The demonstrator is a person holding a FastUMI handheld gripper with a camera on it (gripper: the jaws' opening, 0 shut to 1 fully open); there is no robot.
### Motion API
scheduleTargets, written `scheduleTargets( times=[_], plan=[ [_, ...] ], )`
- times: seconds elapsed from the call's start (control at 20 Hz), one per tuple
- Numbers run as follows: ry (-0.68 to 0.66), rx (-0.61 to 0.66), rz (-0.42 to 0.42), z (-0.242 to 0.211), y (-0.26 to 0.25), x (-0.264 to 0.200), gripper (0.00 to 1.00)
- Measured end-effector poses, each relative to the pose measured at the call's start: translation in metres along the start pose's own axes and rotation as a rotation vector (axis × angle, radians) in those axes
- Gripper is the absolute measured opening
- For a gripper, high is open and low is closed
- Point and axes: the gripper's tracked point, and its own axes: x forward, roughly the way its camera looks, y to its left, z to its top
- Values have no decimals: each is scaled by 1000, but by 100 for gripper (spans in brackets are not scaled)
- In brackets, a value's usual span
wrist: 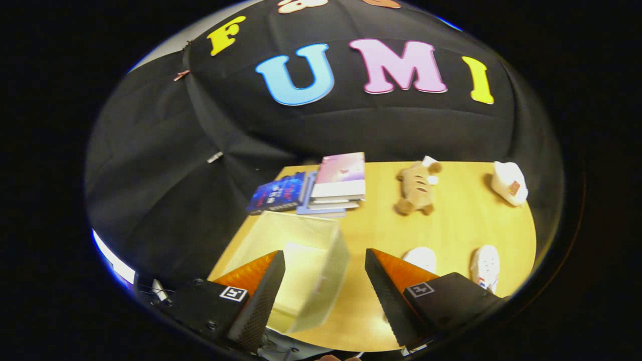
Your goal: Open the storage box then place both shoes into the box .Put the left shoe in first, then the right shoe, with the right side of both shoes facing outward in a uniform manner.
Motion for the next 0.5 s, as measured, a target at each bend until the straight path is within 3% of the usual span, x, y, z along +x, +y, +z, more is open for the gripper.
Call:
scheduleTargets(
  times=[0.2,0.5],
  plan=[
    [66,-8,-162,-48,-87,-5,99],
    [199,26,-256,-118,-153,13,99]
  ],
)
